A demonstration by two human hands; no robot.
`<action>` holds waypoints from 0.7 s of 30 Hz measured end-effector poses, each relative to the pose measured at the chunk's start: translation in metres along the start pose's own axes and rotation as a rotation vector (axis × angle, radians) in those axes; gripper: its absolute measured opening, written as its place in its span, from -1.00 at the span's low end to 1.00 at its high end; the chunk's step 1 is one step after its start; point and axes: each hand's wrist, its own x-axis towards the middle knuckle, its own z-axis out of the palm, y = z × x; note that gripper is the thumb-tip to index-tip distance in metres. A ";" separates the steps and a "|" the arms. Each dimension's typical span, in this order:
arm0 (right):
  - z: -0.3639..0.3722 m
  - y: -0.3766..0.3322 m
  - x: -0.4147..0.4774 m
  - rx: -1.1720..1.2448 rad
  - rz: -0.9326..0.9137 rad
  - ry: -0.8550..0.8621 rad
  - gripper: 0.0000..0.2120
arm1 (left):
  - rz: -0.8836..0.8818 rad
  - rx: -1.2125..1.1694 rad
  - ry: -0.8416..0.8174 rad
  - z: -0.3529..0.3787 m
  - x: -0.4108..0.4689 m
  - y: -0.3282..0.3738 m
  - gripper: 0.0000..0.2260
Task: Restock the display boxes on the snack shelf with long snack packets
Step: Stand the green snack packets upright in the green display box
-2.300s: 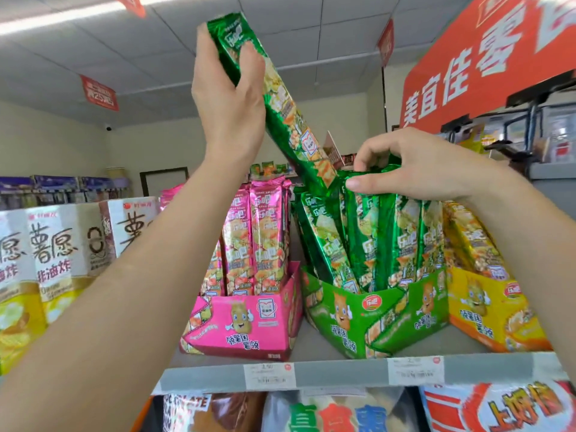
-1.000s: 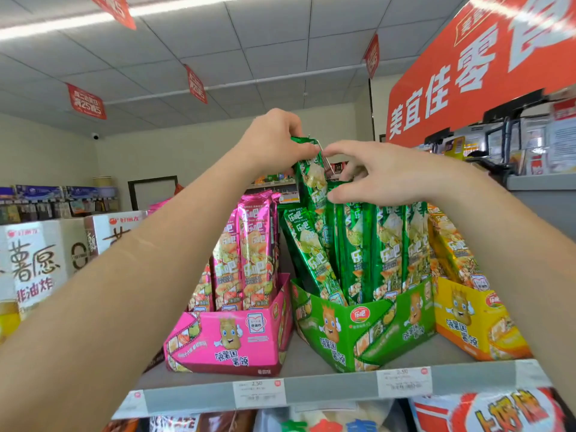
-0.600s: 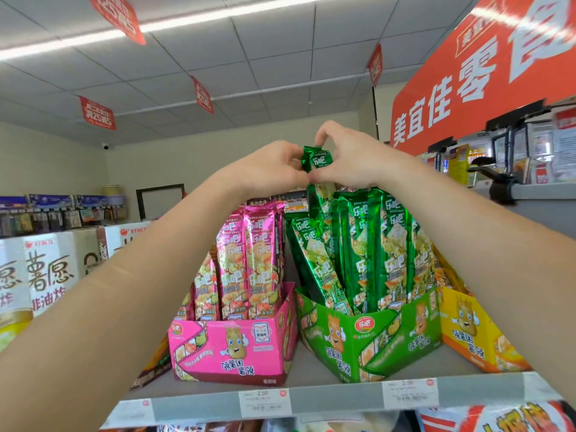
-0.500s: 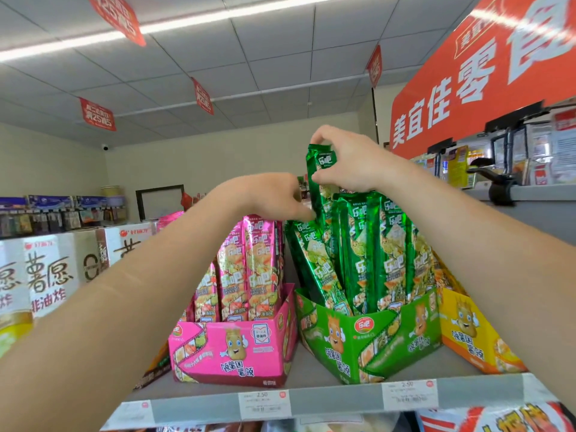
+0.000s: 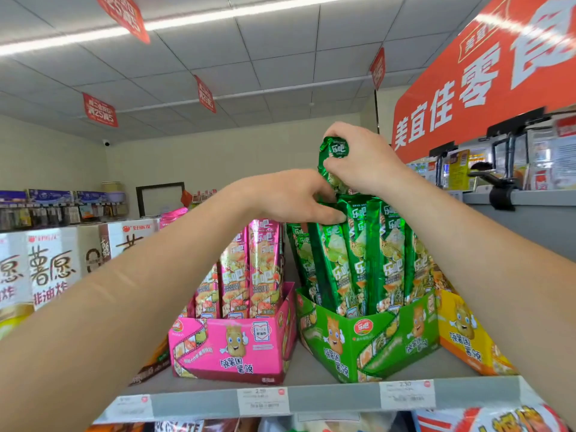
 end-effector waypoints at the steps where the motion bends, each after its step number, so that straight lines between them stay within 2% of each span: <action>1: -0.001 -0.001 0.000 0.008 -0.007 0.004 -0.81 | 0.009 -0.049 0.072 0.004 0.001 0.002 -0.69; 3: -0.003 -0.001 -0.001 0.043 -0.014 0.018 -0.79 | 0.013 -0.110 0.166 0.010 0.000 0.003 -0.67; 5: -0.004 0.000 -0.002 0.063 -0.019 0.027 -0.74 | -0.039 0.063 0.121 0.009 0.003 -0.001 -0.52; 8: -0.004 0.001 -0.003 0.037 -0.033 0.032 -0.71 | -0.209 0.392 -0.170 0.005 0.011 -0.011 -0.19; 11: -0.003 0.001 -0.004 0.040 -0.041 0.039 -0.73 | -0.320 0.485 -0.401 0.004 0.031 -0.017 -0.07; 14: -0.002 0.004 -0.004 0.065 -0.040 0.043 -0.73 | -0.350 0.414 -0.542 0.001 0.050 -0.021 -0.12; 16: -0.002 0.004 -0.003 0.080 -0.028 0.058 -0.72 | -0.331 0.341 -0.579 0.001 0.053 -0.022 -0.20; 19: -0.002 0.005 -0.003 0.055 -0.012 0.113 -0.72 | -0.273 0.326 -0.469 0.003 0.049 -0.021 -0.24; 21: -0.002 0.004 -0.003 0.043 -0.013 0.135 -0.71 | -0.200 0.359 -0.339 0.002 0.043 -0.022 -0.36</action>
